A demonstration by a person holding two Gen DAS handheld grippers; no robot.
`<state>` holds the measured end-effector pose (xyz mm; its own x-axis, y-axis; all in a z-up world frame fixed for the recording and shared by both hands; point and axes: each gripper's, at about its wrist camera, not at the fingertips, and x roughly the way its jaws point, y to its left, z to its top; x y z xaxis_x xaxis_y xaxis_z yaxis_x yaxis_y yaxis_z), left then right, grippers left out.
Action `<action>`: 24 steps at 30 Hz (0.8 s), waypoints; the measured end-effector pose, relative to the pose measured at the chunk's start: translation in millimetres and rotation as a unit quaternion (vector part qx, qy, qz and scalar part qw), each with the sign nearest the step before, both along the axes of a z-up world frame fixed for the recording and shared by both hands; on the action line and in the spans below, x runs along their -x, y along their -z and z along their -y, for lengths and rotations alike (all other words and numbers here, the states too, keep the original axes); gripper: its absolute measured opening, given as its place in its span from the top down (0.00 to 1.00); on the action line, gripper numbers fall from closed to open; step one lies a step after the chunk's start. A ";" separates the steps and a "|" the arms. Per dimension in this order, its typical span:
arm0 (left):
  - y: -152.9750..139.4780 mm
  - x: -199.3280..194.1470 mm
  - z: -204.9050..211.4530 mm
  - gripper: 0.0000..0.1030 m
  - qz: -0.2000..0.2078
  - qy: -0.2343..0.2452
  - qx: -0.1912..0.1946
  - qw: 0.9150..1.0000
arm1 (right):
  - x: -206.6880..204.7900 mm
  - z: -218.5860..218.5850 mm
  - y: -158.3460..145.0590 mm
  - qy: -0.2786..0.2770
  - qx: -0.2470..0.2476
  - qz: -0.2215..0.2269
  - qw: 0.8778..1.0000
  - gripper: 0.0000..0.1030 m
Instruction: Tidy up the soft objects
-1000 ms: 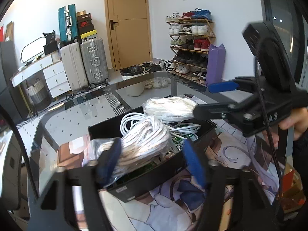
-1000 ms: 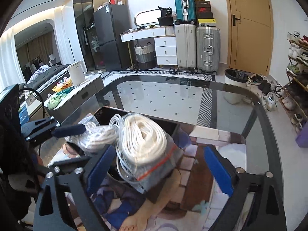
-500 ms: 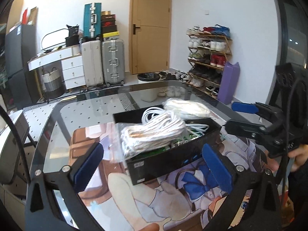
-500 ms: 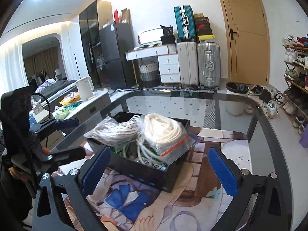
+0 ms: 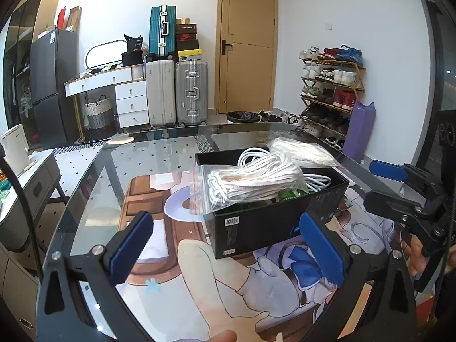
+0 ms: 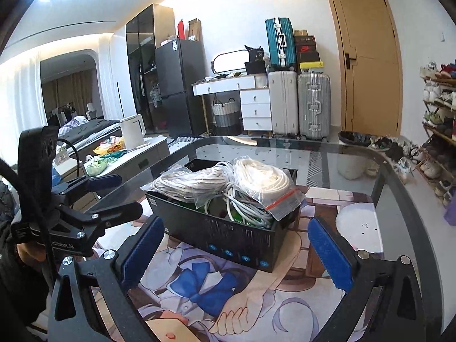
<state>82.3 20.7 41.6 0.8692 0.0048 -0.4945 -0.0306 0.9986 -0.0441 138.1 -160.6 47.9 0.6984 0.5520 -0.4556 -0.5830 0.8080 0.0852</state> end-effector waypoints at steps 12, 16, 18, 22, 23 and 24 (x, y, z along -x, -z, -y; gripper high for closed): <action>6.2 1.9 5.4 0.00 0.011 -0.016 -0.006 1.000 | 5.4 2.5 6.1 0.008 -0.007 0.016 1.000 0.01; 5.1 2.9 1.8 0.00 0.017 -0.020 0.002 1.000 | 6.6 4.3 4.0 0.012 -0.012 0.026 1.000 0.01; 5.2 3.0 1.1 0.00 0.017 -0.022 0.003 1.000 | 7.5 3.4 4.0 0.012 -0.012 0.028 0.999 0.01; 3.7 3.6 0.6 0.00 0.019 -0.025 0.004 0.999 | 8.8 3.1 5.0 0.011 -0.009 0.031 0.999 0.01; 3.4 4.3 0.3 0.00 0.021 -0.025 0.005 0.999 | 11.2 3.5 5.4 0.011 -0.008 0.033 0.999 0.01; 2.8 4.7 0.5 0.00 0.023 -0.026 0.005 0.999 | 12.9 3.3 5.4 0.011 -0.007 0.037 0.999 0.01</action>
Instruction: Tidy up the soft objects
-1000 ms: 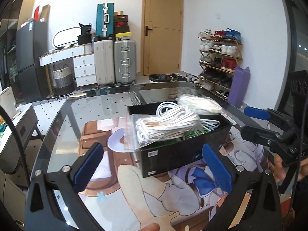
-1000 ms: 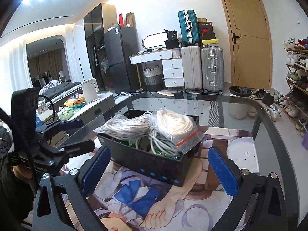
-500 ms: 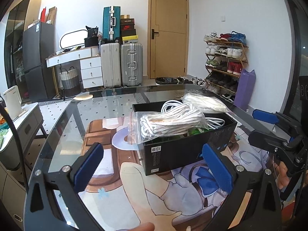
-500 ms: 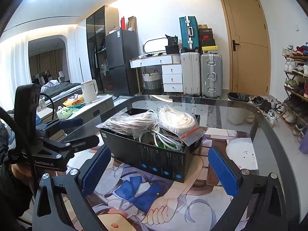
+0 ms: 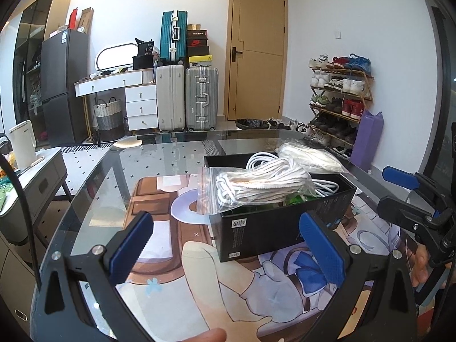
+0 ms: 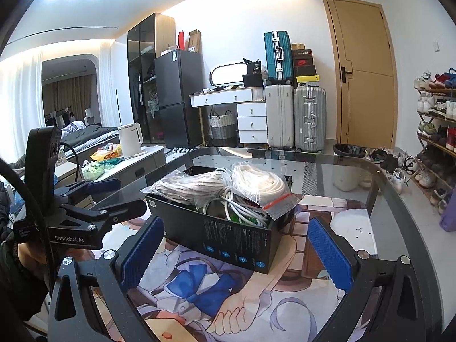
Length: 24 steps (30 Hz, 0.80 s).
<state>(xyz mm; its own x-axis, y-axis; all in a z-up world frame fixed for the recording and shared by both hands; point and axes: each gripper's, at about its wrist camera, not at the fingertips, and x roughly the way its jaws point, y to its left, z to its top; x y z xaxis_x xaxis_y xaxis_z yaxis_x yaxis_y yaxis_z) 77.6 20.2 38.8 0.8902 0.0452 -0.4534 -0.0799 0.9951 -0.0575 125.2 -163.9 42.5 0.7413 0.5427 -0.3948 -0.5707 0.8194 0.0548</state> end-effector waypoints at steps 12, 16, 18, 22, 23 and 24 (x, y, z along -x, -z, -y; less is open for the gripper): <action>0.0 -0.8 5.8 0.00 0.004 0.004 -0.011 1.000 | 1.9 0.9 0.7 0.001 -0.004 0.004 1.000 0.01; 0.3 -0.1 6.2 0.00 0.005 0.004 -0.013 1.000 | 1.5 1.9 0.7 0.000 -0.004 0.005 1.000 0.01; 0.1 -0.1 6.8 0.00 0.006 0.005 -0.014 1.000 | 0.9 2.6 0.3 0.000 -0.005 0.005 1.000 0.01; 0.3 0.5 7.2 0.00 0.006 0.004 -0.014 1.000 | 0.8 3.4 0.3 -0.001 -0.005 0.006 1.000 0.01; 0.3 0.4 7.3 0.00 0.006 0.004 -0.014 1.000 | 0.8 3.5 0.2 -0.001 -0.005 0.006 1.000 0.01; 0.3 0.5 7.2 0.00 0.006 0.005 -0.014 1.000 | 0.9 3.5 0.3 0.000 -0.005 0.006 1.000 0.01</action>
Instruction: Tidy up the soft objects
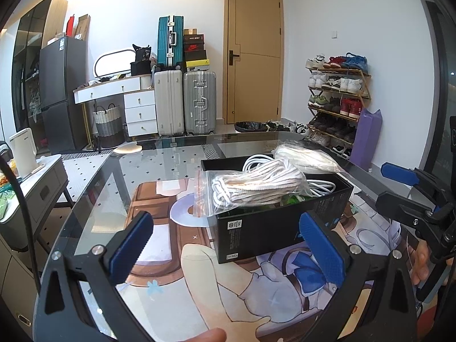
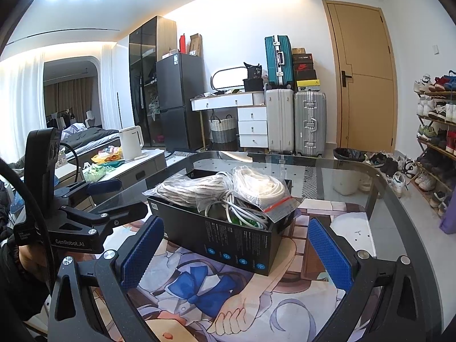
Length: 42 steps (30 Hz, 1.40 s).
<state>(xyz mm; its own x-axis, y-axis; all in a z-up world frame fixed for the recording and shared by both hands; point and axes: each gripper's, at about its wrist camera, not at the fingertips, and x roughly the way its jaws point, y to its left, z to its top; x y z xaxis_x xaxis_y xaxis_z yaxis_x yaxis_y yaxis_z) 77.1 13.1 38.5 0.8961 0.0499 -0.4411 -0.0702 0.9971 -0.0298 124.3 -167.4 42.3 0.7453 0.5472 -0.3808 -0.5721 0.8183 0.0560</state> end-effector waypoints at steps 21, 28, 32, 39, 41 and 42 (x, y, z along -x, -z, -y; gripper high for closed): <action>-1.0 1.1 1.0 0.00 0.002 0.002 -0.001 1.000 | 0.1 0.4 0.4 0.000 0.000 0.000 1.000 0.01; -0.9 1.0 1.1 0.00 0.002 0.002 -0.001 1.000 | 0.2 0.7 0.4 0.001 0.000 0.000 1.000 0.01; -0.7 1.0 1.0 0.00 0.002 0.002 -0.001 1.000 | 0.0 0.6 0.5 0.001 0.000 0.000 1.000 0.01; -0.4 1.1 0.9 0.00 0.003 0.002 -0.002 1.000 | 0.3 0.8 0.7 0.001 0.000 0.000 1.000 0.01; -2.1 1.9 1.2 0.00 0.004 0.002 -0.001 1.000 | 0.1 0.8 0.8 0.000 -0.001 0.000 1.000 0.01; -3.2 2.7 1.4 0.00 0.006 0.002 -0.001 1.000 | 0.3 0.8 0.7 0.000 0.000 0.000 1.000 0.01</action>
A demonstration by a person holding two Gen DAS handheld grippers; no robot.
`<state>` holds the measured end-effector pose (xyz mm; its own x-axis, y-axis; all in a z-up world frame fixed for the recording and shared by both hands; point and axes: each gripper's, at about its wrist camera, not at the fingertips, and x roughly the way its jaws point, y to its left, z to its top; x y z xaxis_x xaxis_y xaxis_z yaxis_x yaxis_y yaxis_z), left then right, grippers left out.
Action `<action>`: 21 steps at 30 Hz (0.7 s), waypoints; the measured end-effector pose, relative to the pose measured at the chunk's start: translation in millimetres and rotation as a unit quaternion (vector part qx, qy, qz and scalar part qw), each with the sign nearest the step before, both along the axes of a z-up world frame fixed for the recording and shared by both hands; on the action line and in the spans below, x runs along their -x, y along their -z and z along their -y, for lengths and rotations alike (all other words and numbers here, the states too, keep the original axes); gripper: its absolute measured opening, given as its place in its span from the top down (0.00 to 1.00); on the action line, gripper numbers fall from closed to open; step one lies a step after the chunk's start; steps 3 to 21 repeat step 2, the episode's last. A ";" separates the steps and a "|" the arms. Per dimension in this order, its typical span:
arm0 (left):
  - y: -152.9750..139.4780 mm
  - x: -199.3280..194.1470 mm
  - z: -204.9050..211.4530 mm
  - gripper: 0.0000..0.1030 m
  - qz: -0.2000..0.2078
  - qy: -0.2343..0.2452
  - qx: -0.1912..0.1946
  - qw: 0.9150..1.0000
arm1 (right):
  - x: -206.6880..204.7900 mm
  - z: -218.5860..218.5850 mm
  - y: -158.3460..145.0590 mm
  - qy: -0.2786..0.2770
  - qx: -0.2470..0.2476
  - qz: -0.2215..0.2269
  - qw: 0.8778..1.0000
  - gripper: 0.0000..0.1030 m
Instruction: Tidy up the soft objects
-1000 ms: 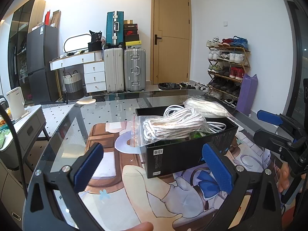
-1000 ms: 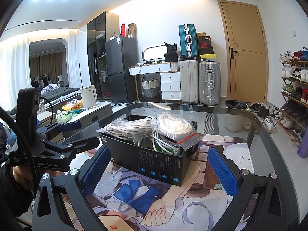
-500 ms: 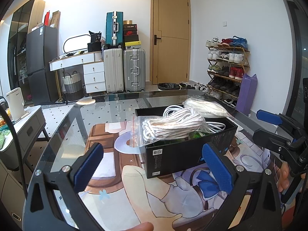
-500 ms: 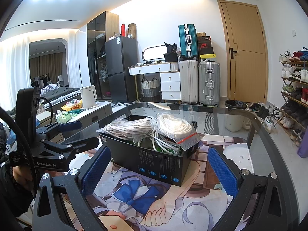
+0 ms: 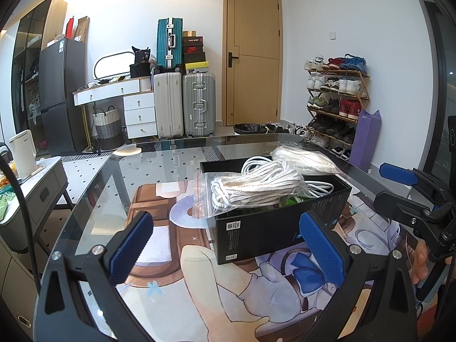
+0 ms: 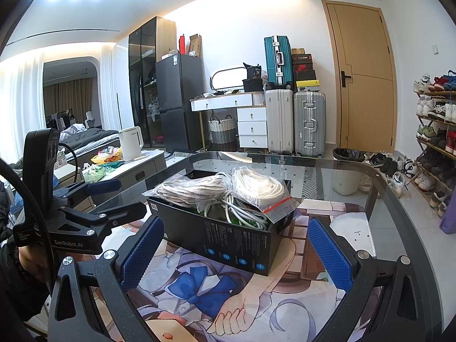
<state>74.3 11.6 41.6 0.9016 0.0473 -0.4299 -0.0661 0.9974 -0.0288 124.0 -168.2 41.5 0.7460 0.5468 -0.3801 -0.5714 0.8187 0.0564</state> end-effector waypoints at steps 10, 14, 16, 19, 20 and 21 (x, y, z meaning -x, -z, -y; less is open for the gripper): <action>-1.3 0.5 -0.1 0.00 0.002 -0.001 0.000 1.000 | 0.0 0.1 0.0 0.000 0.000 0.000 1.000 0.01; -1.3 0.5 -0.1 0.00 0.002 -0.001 0.000 1.000 | 0.0 0.1 0.0 0.000 0.000 0.000 1.000 0.01; -1.3 0.5 -0.1 0.00 0.002 -0.001 0.000 1.000 | 0.0 0.1 0.0 0.000 0.000 0.000 1.000 0.01; -1.3 0.5 -0.1 0.00 0.002 -0.001 0.000 1.000 | 0.0 0.1 0.0 0.000 0.000 0.000 1.000 0.01; -1.3 0.5 -0.1 0.00 0.002 -0.001 0.000 1.000 | 0.0 0.1 0.0 0.000 0.000 0.000 1.000 0.01; -1.3 0.5 -0.1 0.00 0.002 -0.001 0.000 1.000 | 0.0 0.1 0.0 0.000 0.000 0.000 1.000 0.01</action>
